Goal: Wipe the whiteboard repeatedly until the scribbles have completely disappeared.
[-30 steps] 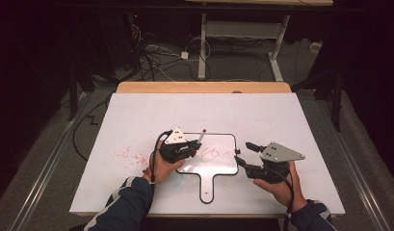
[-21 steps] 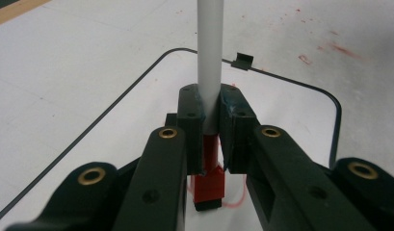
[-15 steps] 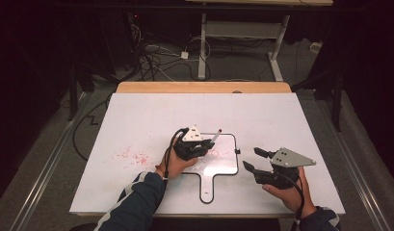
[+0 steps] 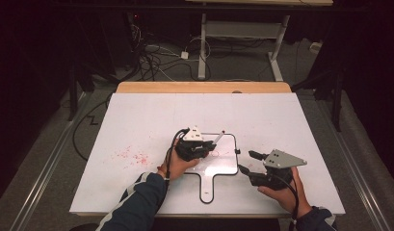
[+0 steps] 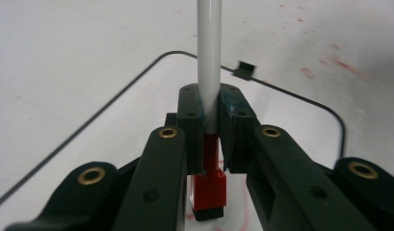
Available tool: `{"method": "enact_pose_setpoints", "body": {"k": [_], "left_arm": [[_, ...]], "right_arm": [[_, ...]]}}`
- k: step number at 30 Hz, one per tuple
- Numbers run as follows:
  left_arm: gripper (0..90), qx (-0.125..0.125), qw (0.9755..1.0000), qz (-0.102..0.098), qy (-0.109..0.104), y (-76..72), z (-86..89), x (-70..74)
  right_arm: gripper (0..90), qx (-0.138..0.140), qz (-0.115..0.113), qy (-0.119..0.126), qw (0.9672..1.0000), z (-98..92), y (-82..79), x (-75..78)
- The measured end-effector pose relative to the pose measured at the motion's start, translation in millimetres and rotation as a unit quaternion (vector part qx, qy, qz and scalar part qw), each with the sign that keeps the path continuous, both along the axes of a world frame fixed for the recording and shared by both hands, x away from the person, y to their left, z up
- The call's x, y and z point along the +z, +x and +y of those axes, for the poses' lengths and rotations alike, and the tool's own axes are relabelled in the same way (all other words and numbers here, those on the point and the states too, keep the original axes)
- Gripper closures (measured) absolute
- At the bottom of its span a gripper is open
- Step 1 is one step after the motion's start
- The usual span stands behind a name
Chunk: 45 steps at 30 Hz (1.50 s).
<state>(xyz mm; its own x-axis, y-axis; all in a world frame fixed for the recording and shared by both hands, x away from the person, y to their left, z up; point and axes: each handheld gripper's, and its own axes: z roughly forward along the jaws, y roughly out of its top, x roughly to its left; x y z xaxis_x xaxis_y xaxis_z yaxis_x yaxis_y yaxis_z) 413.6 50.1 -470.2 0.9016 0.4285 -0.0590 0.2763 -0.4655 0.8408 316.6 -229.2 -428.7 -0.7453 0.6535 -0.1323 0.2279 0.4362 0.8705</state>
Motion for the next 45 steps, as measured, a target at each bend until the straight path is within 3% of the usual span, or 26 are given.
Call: {"method": "enact_pose_setpoints", "body": {"k": [5, 13, 16, 18, 20, 22, 25, 32, 36, 37, 38, 39, 40, 45], "left_arm": [[79.0, -0.017, 0.9997, -0.014, 0.008, -7.8, -4.7, 1.4], [79.1, 0.034, 0.9994, 0.001, -0.009, 7.0, 30.2, -2.9], [79.1, 0.045, 0.9986, 0.012, -0.023, 13.3, 31.6, -4.8], [79.1, 0.044, 0.9987, 0.011, -0.022, 15.3, 25.5, -4.4], [79.1, 0.037, 0.9993, 0.004, -0.007, 15.2, 16.8, -2.6], [79.1, 0.025, 0.9997, -0.001, -0.009, 16.0, 10.5, -1.1], [79.0, 0.021, 0.9997, 0.000, 0.011, 10.7, 3.0, -0.1], [78.9, 0.030, 0.9987, 0.009, 0.039, 16.9, 15.1, -1.6], [78.9, 0.040, 0.9988, 0.018, 0.020, 22.0, 20.6, -3.4], [78.9, 0.035, 0.9991, 0.015, 0.019, 21.0, 19.3, -2.5], [78.9, 0.017, 0.9997, 0.000, 0.016, 21.8, 16.6, -1.7], [78.9, 0.026, 0.9993, 0.007, 0.025, 17.0, 14.9, 0.1], [78.9, 0.022, 0.9994, 0.001, 0.026, 14.9, 13.6, 1.9], [78.9, 0.011, 0.9998, -0.016, 0.008, 5.8, 14.6, 11.9]], "right_arm": [[40.1, 0.000, 0.000, 0.001, 1.0000, 0.0, -0.6, 0.2], [40.0, -0.002, 0.001, 0.001, 1.0000, -1.4, -0.6, 0.1], [40.0, -0.004, 0.001, 0.000, 1.0000, -1.4, -0.4, 0.1], [40.0, -0.003, 0.000, 0.000, 1.0000, -0.9, -0.3, 0.4], [40.0, -0.002, -0.001, 0.000, 1.0000, -0.5, -0.6, 0.7], [40.0, 0.001, -0.001, -0.002, 1.0000, -0.5, -0.3, 0.4], [40.0, 0.000, 0.002, -0.002, 1.0000, -0.9, 0.4, -0.6], [40.0, -0.001, 0.006, -0.003, 1.0000, -3.0, 0.1, -1.0], [40.0, -0.002, 0.008, -0.005, 1.0000, -2.7, 0.2, -0.6], [39.9, 0.001, 0.007, -0.006, 1.0000, -2.2, 0.6, -0.8], [39.8, 0.002, 0.009, -0.007, 0.9999, -1.6, 0.8, -1.1], [39.8, 0.003, 0.010, -0.008, 0.9999, -1.3, 1.0, -1.4], [39.8, 0.003, 0.012, -0.009, 0.9999, -0.9, 1.5, -2.0], [41.6, 0.002, 0.022, 0.000, 0.9997, 1.6, 10.0, -3.5]]}}
